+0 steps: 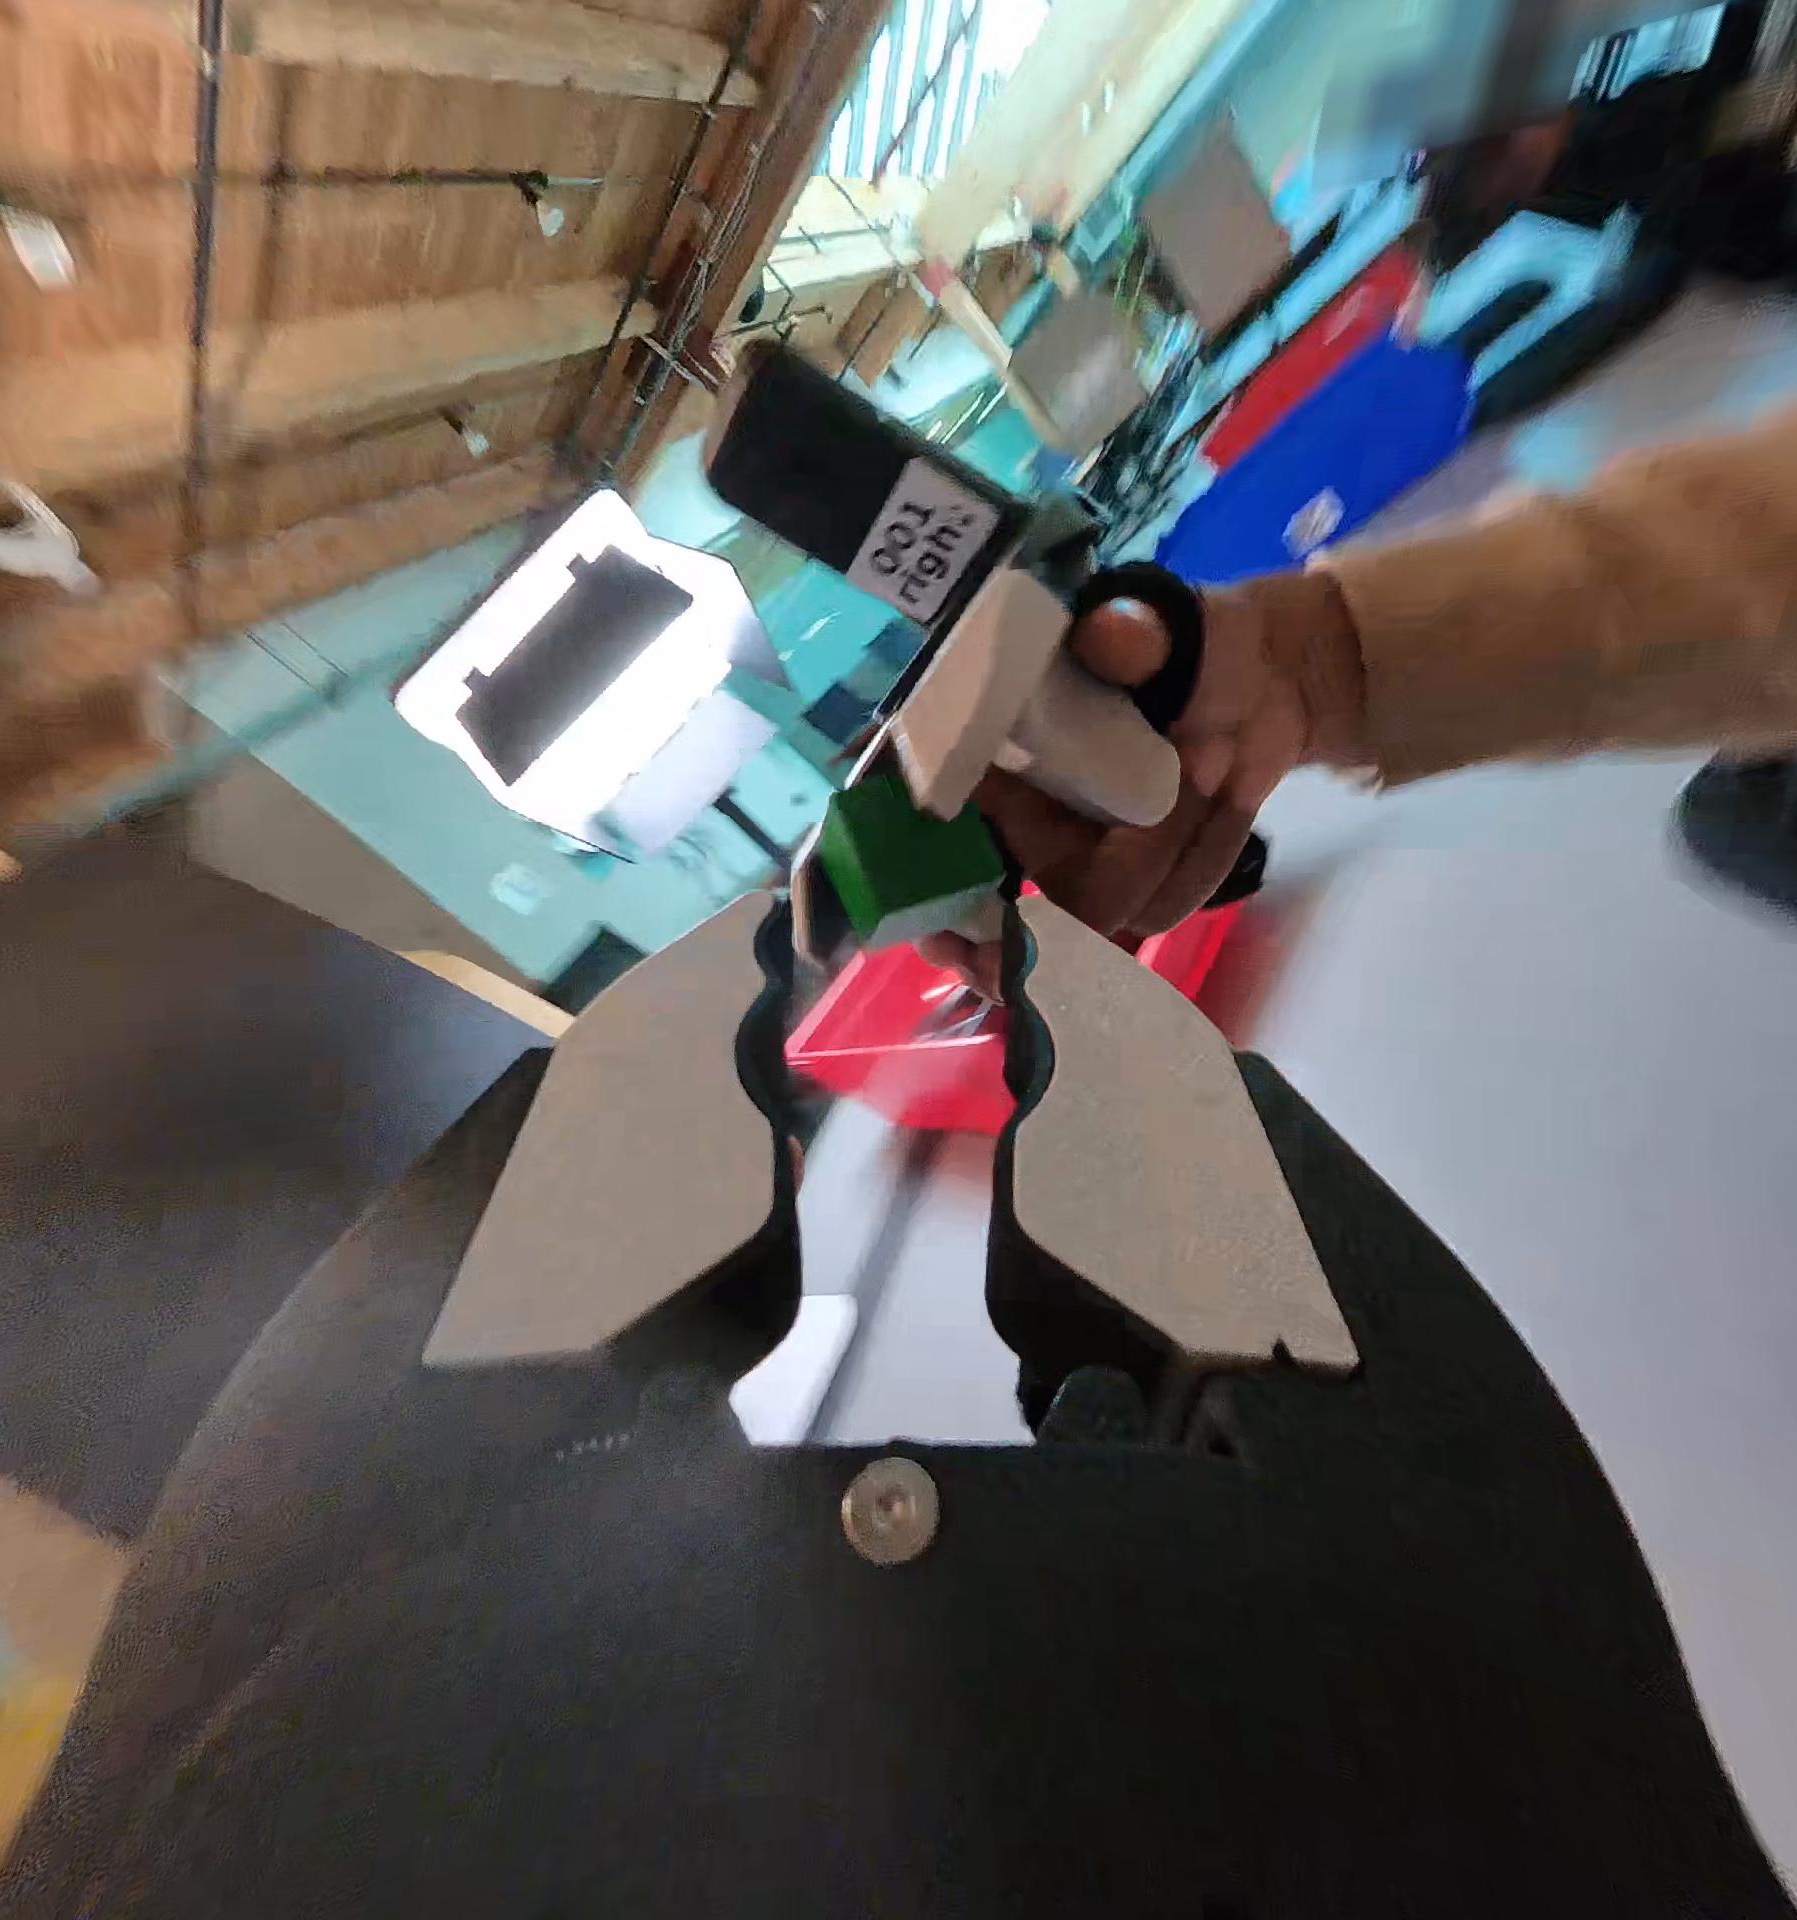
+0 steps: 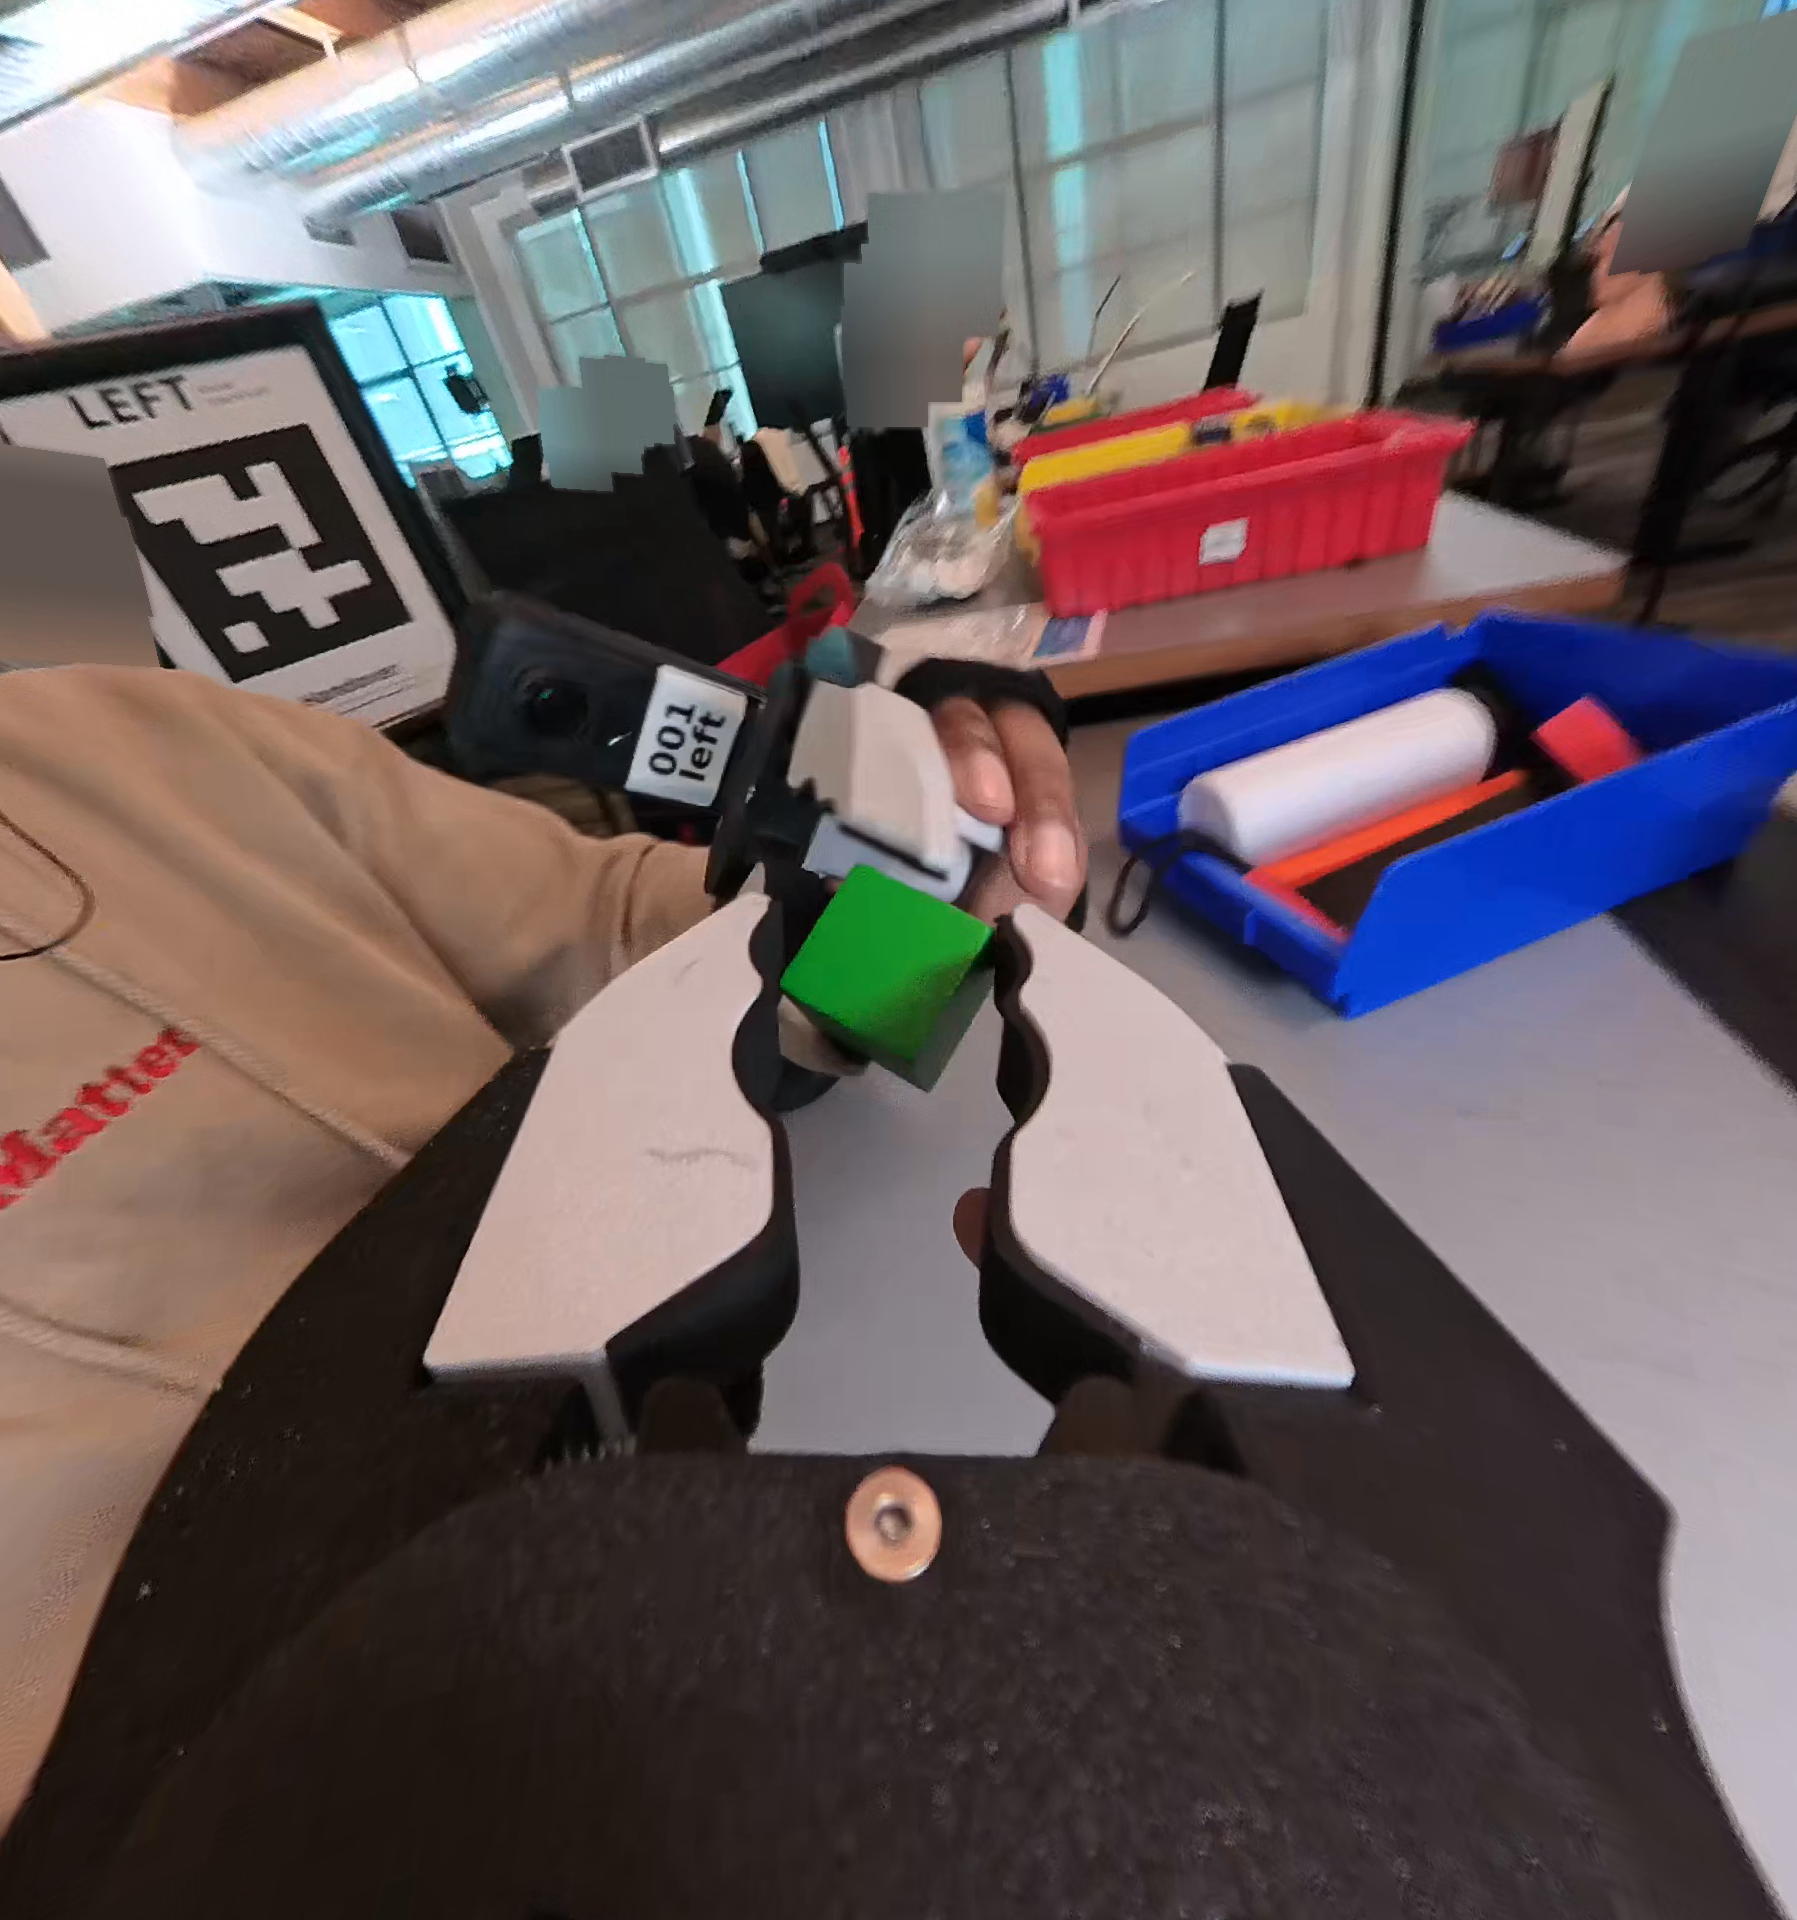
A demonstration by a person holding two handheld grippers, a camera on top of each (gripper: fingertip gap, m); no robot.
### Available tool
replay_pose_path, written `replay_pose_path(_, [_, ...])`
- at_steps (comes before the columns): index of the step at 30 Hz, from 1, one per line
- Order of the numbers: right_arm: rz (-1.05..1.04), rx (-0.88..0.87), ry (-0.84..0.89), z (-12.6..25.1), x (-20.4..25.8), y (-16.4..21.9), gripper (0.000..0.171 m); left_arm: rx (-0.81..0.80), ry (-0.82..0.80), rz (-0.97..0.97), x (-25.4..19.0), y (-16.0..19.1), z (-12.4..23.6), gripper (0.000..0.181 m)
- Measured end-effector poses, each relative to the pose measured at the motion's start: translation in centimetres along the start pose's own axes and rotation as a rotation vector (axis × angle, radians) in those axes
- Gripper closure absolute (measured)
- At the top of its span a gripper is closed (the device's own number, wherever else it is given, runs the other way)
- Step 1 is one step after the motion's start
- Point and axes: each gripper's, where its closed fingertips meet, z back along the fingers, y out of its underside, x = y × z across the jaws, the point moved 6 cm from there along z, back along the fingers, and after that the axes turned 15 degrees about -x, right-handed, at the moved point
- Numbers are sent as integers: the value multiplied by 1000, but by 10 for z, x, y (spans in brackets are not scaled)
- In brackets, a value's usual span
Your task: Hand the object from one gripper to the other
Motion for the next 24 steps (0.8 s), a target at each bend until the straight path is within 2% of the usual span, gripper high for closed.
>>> replay_pose_path(2, [152,-38,47,5,4,-11,133,-56,-20,299,14,1,5,134])
replay_pose_path(6, [625,-23,176,2,20,-24,133,-180,-26,886,35,6,10,132])
replay_pose_path(9, [991,95,255,-11,29,-17,133,-200,37,1103,35,5,8,130])
replay_pose_path(12, [1218,230,296,-23,33,-5,133,-183,94,1137,30,0,6,143])
replay_pose_path(15, [1308,290,308,-30,35,1,133,-100,118,1028,24,-1,4,151])
replay_pose_path(18, [1292,279,294,-29,34,2,132,-68,127,939,23,-3,4,152])
replay_pose_path(21, [1157,262,249,-27,37,0,125,-67,164,905,22,-3,7,152])
replay_pose_path(24, [1110,324,227,-23,36,4,119,-54,192,883,21,-5,10,152])
